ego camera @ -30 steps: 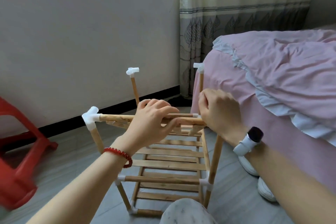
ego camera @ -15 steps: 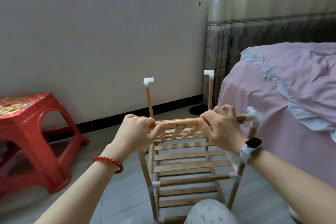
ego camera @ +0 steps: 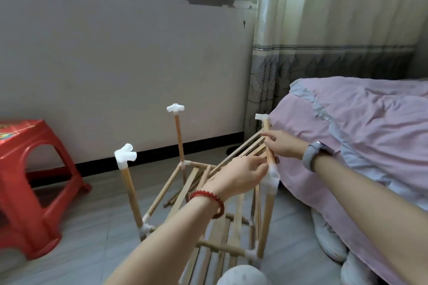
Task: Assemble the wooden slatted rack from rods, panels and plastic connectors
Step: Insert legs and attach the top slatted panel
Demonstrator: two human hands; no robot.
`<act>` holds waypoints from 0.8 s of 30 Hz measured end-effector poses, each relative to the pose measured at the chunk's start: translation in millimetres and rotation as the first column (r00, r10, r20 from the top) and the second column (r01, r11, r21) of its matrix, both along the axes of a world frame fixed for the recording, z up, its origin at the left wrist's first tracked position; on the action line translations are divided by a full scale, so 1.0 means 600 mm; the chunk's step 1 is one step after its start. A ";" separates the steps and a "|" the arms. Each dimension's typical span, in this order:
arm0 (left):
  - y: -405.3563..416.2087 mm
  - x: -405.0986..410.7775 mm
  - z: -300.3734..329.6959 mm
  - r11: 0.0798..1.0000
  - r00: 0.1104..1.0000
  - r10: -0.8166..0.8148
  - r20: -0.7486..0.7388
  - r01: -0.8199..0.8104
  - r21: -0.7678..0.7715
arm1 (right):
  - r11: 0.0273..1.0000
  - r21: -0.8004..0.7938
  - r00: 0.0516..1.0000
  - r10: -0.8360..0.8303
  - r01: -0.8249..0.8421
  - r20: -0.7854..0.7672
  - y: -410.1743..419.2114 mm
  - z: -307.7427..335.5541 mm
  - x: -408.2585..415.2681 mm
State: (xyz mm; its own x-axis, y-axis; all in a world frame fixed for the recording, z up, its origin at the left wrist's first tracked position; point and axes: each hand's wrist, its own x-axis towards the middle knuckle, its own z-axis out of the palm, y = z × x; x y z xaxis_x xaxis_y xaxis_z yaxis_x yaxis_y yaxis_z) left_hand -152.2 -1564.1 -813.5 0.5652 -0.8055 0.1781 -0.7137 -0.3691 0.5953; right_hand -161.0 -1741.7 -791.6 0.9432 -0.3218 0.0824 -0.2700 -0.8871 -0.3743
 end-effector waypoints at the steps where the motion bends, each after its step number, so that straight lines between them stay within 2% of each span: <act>1: 0.000 0.005 -0.001 0.999 0.994 0.047 0.102 -0.048 0.012 | 0.999 -0.051 1.000 0.015 -0.015 0.000 0.010 0.007 -0.006; 4: 0.035 0.027 -0.007 0.980 0.874 0.187 0.448 -0.197 -0.023 | 0.974 -0.197 0.994 0.100 -0.109 -0.054 0.051 0.020 -0.015; 6: 0.082 0.039 -0.006 0.960 0.772 0.278 0.571 -0.236 -0.149 | 0.964 -0.186 0.979 0.169 -0.188 -0.114 0.092 0.017 -0.019; 8: 0.142 0.058 -0.011 0.913 0.657 0.404 0.636 -0.243 -0.328 | 0.938 -0.217 0.957 0.235 -0.270 -0.171 0.136 0.000 -0.016; 9: 0.172 0.071 -0.019 0.871 0.599 0.483 0.639 -0.254 -0.421 | 0.910 -0.274 0.943 0.260 -0.312 -0.209 0.155 -0.017 -0.012; 11: 0.230 0.095 -0.041 0.792 0.523 0.606 0.599 -0.331 -0.513 | 0.824 -0.418 0.911 0.262 -0.383 -0.317 0.187 -0.060 -0.003; 13: 0.273 0.116 -0.066 0.733 0.557 0.675 0.484 -0.432 -0.525 | 0.743 -0.519 0.884 0.211 -0.422 -0.417 0.204 -0.107 0.004; 14: 0.287 0.125 -0.079 0.720 0.632 0.681 0.370 -0.482 -0.500 | 0.723 -0.546 0.880 0.183 -0.423 -0.439 0.208 -0.129 0.008; 16: 0.303 0.142 -0.094 0.735 0.808 0.589 0.016 -0.527 -0.427 | 0.720 -0.577 0.893 0.136 -0.386 -0.429 0.209 -0.165 0.019; 17: 0.305 0.150 -0.099 0.752 0.843 0.517 -0.149 -0.531 -0.390 | 0.724 -0.582 0.898 0.120 -0.371 -0.423 0.209 -0.180 0.026; 18: 0.305 0.157 -0.104 0.771 0.852 0.463 -0.245 -0.524 -0.362 | 0.728 -0.581 0.897 0.108 -0.365 -0.429 0.210 -0.196 0.034; 20: 0.304 0.172 -0.110 0.771 0.857 0.431 -0.283 -0.513 -0.377 | 0.734 -0.569 0.884 0.092 -0.371 -0.458 0.214 -0.227 0.053; 24: 0.300 0.197 -0.103 0.719 0.877 0.337 -0.343 -0.475 -0.507 | 0.734 -0.566 0.879 0.087 -0.375 -0.470 0.220 -0.264 0.081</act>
State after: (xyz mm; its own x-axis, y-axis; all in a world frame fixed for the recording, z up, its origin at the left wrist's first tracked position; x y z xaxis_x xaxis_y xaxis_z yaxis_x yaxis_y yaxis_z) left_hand -34.0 -1384.4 -875.5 0.8914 -0.2808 0.3557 -0.4057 -0.1444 0.9025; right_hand -112.3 -1609.5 -949.8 0.9737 -0.0991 -0.2050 -0.0154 -0.9268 0.3751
